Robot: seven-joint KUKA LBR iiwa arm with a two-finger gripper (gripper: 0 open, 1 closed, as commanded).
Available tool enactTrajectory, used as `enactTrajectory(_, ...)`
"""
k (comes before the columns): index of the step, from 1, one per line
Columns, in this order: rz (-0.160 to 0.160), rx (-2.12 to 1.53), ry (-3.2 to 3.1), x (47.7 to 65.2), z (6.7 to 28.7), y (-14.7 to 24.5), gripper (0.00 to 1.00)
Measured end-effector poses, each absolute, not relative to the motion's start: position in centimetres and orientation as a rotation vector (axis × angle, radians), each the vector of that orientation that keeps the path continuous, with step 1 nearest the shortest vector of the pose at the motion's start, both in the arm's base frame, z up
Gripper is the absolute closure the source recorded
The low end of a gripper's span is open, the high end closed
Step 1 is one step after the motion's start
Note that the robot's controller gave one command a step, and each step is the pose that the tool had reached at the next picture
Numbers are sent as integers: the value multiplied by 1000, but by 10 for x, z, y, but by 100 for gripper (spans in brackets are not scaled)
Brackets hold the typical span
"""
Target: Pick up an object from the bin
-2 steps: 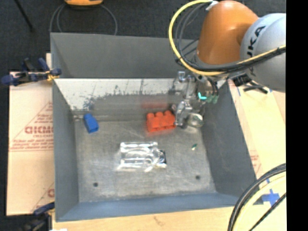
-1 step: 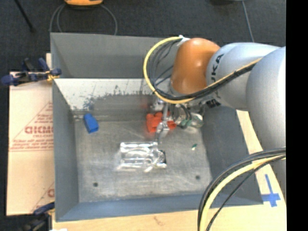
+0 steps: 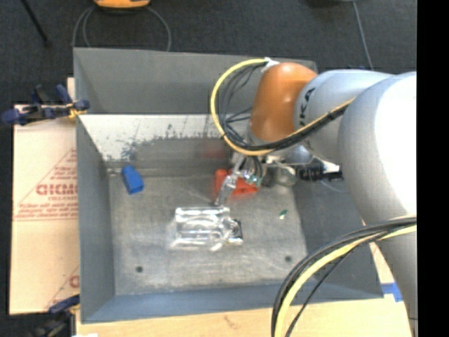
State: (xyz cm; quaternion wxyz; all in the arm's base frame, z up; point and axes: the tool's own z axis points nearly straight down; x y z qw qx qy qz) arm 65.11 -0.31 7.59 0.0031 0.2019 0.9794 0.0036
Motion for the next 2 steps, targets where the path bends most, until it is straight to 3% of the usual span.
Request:
enactTrajectory(1, 8, 627, 3056, 654, 77, -6, 100)
enactTrajectory(2, 5, 580, 3074, 655, 213, 7, 100)
